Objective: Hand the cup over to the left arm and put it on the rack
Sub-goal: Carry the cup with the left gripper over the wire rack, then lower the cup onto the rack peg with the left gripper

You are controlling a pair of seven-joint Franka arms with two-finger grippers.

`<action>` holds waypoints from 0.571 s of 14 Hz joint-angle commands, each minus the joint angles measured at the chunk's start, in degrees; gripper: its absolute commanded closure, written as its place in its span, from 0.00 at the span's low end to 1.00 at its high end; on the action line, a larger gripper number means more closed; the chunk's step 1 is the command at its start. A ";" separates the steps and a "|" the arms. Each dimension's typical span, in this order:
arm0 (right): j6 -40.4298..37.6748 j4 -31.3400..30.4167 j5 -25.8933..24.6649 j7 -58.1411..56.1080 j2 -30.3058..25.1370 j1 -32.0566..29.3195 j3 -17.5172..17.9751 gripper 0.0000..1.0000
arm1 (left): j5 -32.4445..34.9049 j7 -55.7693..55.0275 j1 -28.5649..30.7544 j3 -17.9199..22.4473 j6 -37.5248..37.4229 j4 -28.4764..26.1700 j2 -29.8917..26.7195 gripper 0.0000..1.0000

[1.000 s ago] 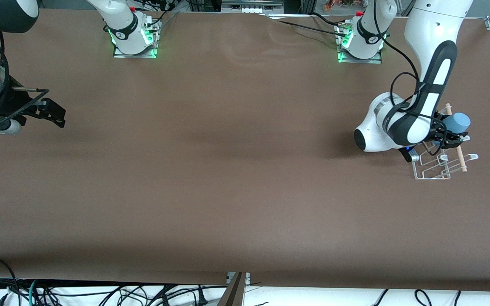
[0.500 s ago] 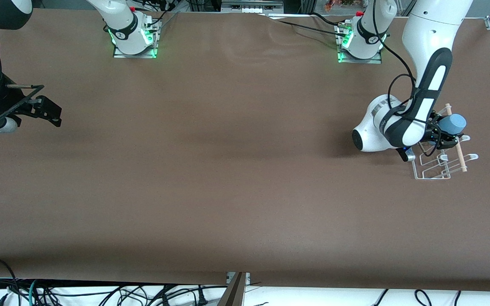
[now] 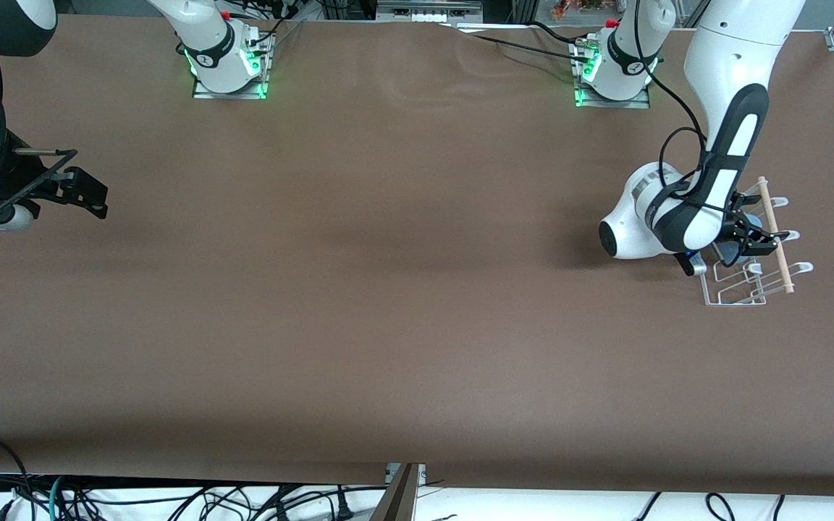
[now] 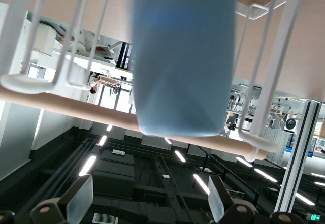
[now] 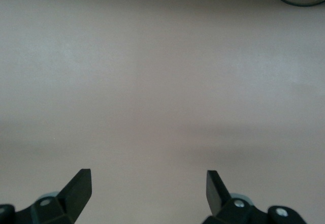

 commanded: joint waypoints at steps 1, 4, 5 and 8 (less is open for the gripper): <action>-1.37 1.62 1.04 -0.96 0.51 -0.38 0.28 0.00 | -1.55 -0.49 1.13 -0.41 0.13 2.66 -0.55 0.00; -1.28 1.71 1.04 -0.96 0.51 -0.38 0.28 0.00 | -9.19 -0.40 1.84 -0.41 -0.05 7.85 -1.78 0.00; -1.28 1.71 1.04 -0.96 0.51 -0.29 0.28 0.00 | -13.84 -0.40 1.84 -0.41 -0.23 10.21 -2.13 0.00; -1.19 1.62 1.04 -0.96 0.51 -0.20 0.28 0.00 | -30.00 -1.36 2.10 0.03 -2.94 19.70 -2.22 0.00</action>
